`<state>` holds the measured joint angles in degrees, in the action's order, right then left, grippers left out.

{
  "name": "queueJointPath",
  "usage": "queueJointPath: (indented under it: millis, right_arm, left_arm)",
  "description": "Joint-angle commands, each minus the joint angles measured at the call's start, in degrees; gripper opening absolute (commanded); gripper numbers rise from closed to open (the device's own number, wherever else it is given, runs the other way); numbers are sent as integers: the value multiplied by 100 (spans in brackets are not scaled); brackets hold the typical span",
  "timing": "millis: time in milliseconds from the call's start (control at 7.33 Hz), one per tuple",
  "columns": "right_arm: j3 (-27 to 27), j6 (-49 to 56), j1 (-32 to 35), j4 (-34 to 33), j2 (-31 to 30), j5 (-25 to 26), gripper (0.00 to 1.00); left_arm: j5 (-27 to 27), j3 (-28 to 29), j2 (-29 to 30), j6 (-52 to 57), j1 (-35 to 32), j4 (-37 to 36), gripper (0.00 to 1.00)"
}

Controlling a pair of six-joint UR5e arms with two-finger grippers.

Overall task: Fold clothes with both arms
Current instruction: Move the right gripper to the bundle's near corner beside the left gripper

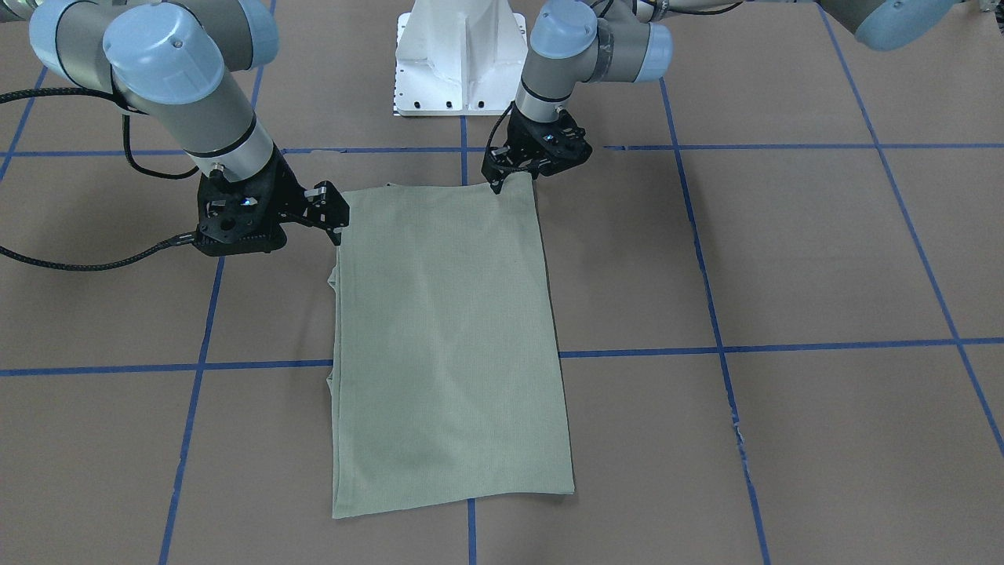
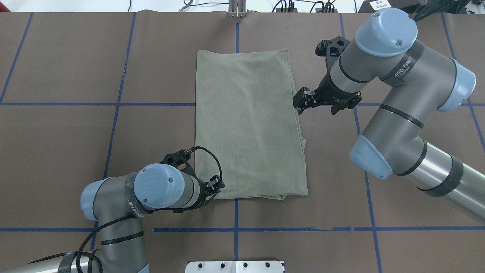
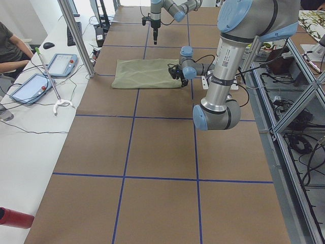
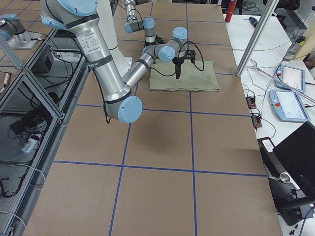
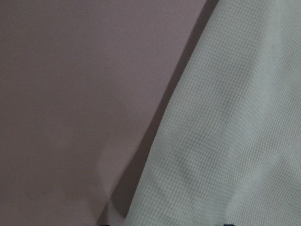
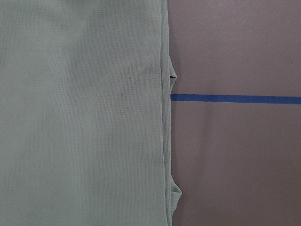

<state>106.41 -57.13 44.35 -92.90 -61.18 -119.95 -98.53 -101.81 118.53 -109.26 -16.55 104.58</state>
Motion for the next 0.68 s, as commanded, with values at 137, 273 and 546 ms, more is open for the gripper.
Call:
queueJointPath:
  millis: [137, 273, 546]
  right_arm:
    - [-6, 0, 4, 0, 1, 7, 100]
    - [-6, 0, 4, 0, 1, 7, 100]
    - [-6, 0, 4, 0, 1, 16, 100]
  left_arm:
    - [61, -40, 3, -7, -15, -253, 76]
    - [79, -50, 3, -7, -15, -324, 75]
    - [79, -67, 12, -7, -23, -324, 70]
